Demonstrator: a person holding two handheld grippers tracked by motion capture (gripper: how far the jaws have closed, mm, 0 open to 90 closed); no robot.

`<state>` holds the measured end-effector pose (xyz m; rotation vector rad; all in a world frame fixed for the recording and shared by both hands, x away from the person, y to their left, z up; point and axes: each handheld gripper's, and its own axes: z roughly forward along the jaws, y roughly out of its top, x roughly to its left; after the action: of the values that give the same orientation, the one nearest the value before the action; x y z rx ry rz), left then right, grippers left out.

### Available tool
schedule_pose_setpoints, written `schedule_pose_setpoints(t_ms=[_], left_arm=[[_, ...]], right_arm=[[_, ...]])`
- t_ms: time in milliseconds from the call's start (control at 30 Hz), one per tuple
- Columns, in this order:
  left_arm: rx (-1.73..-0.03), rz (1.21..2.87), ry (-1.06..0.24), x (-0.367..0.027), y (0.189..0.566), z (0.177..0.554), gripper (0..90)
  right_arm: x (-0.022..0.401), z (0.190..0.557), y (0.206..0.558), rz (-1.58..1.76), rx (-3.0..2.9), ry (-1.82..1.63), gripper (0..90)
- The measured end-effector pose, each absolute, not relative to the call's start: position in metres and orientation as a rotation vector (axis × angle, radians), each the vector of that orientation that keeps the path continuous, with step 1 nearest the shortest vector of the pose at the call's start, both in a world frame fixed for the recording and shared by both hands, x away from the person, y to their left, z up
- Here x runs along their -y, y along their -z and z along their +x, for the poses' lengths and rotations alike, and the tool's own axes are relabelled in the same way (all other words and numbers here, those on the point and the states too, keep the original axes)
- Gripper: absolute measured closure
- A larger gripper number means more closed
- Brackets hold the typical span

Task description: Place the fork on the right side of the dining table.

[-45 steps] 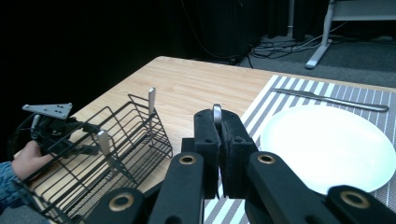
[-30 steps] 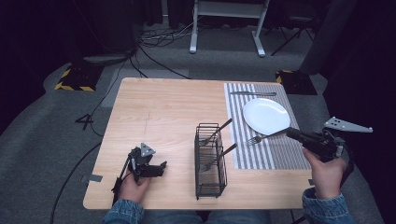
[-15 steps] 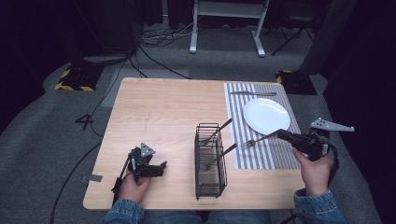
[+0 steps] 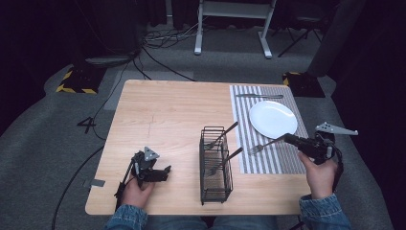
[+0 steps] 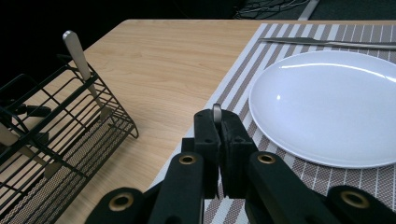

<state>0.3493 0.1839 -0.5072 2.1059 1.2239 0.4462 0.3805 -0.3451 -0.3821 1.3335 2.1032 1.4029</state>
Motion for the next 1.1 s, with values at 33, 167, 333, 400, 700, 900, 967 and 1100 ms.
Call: schedule_pose_setpoints(t_ms=[33,167,333,400,700,900,967,1100], left_arm=[[-1.224,2.106,-0.446,-0.184,0.507,0.349,13.6],[-1.225,2.105,-0.446,-0.184,0.507,0.349,13.6],[-1.224,2.105,-0.445,-0.184,0.507,0.349,13.6],[-1.224,2.106,-0.449,-0.184,0.507,0.349,13.6],[-1.223,2.107,-0.448,-0.184,0.507,0.349,13.6],[-1.225,2.105,-0.447,-0.184,0.507,0.349,13.6],[-1.224,2.105,-0.447,-0.184,0.507,0.349,13.6],[-1.225,2.105,-0.447,-0.184,0.507,0.349,13.6]], right_arm=[[0.346,0.381,0.383,1.339,-2.099,-1.409,86.8],[0.348,0.383,0.384,1.355,-2.096,-1.417,86.6],[0.351,0.388,0.384,1.38,-2.096,-1.396,85.1],[0.353,0.391,0.384,1.395,-2.096,-1.382,84.2],[0.362,0.398,0.387,1.444,-2.081,-1.333,78.1],[0.367,0.401,0.39,1.467,-2.079,-1.325,74.1],[0.368,0.402,0.391,1.478,-2.079,-1.318,72.7],[0.371,0.405,0.393,1.501,-2.076,-1.3,70.0]])
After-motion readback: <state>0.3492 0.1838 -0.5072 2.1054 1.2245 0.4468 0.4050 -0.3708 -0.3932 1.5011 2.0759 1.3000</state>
